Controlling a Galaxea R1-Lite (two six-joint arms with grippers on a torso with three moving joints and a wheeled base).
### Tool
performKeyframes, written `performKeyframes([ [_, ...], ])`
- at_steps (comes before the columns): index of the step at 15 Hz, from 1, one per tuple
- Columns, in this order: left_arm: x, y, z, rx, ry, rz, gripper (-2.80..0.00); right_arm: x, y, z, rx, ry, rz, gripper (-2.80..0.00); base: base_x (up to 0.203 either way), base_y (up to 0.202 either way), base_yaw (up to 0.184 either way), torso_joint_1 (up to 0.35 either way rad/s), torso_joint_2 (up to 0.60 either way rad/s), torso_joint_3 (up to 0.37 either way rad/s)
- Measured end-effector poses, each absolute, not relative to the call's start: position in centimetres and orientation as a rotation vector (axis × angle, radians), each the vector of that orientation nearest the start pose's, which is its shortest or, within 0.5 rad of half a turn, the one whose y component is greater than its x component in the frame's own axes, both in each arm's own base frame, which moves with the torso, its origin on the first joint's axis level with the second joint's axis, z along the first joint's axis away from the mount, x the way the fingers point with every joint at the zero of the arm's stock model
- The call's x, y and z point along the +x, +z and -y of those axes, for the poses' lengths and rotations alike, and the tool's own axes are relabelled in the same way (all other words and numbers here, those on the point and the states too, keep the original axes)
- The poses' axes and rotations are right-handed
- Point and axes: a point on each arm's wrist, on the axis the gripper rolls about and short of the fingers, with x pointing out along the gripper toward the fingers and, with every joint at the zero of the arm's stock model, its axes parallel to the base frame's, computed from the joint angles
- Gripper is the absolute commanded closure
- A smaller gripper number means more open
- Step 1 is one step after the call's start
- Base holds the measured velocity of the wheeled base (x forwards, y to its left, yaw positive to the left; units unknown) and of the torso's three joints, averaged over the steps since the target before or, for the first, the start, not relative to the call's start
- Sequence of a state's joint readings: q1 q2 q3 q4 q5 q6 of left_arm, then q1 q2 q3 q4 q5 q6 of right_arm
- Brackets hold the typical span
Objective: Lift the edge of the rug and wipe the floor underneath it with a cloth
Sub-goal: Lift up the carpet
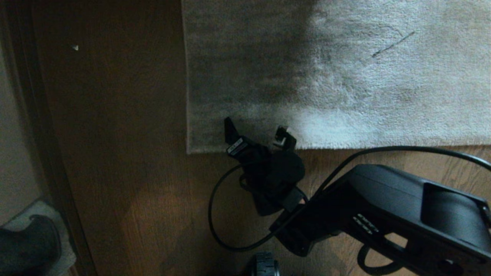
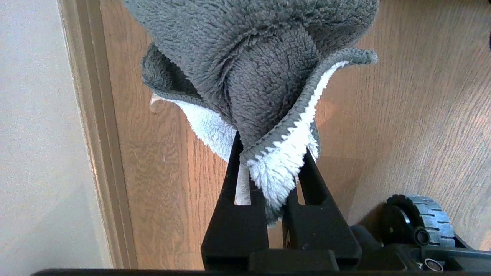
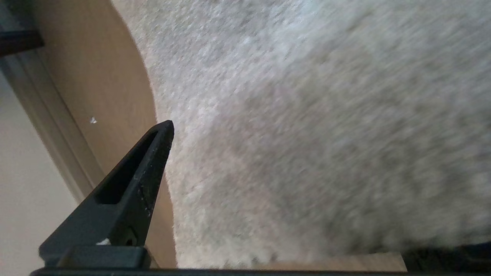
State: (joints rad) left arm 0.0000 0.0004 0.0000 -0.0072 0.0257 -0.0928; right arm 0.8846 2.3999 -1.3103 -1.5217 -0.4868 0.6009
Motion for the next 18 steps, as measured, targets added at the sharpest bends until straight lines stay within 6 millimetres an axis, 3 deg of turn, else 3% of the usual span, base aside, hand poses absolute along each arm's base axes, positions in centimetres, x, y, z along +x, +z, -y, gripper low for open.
performKeyframes([
  [18,-2.3,7.6,-0.1,-0.093,0.025,0.008,0.00,30.0,10.0,-35.7,0.828,0.509,0.168,0.00,0.000,0.000,0.000,0.000,0.00,0.000],
])
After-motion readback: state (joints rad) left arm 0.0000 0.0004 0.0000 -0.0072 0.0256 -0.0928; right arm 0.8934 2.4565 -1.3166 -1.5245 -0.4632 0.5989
